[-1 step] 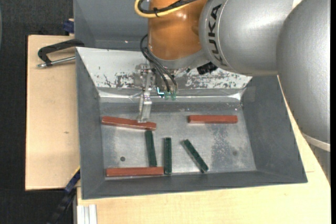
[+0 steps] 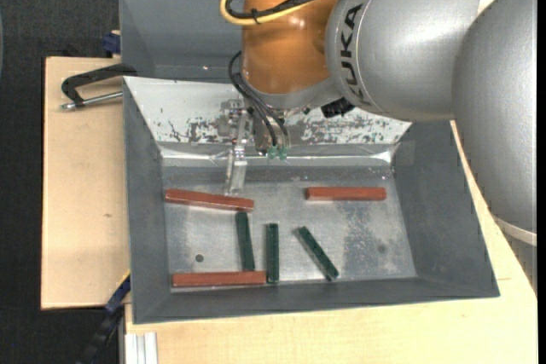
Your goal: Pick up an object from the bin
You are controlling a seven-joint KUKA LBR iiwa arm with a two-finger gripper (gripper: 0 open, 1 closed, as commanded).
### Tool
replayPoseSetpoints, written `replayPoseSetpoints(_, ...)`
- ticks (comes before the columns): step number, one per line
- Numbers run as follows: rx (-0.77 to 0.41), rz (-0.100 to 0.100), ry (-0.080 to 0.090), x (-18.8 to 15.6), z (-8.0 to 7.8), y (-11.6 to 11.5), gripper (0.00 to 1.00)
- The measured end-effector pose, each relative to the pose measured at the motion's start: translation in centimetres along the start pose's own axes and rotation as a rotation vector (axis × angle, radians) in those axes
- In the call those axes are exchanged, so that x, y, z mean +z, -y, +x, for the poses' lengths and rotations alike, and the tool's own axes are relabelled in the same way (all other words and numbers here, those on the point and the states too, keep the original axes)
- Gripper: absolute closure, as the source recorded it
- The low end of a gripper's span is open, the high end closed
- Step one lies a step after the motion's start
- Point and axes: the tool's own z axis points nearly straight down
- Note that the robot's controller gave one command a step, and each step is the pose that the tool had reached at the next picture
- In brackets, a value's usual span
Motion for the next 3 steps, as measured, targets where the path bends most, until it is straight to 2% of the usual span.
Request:
replayPoseSetpoints(1,0.079,0.000,0.004,5.0,1.9,-1.7,0.00)
replayPoseSetpoints(2,0.060,0.000,0.001,10.7,0.9,-3.1,0.00)
replayPoseSetpoints(3,-0.081,0.000,0.002,12.0,-0.5,-3.1,1.00)
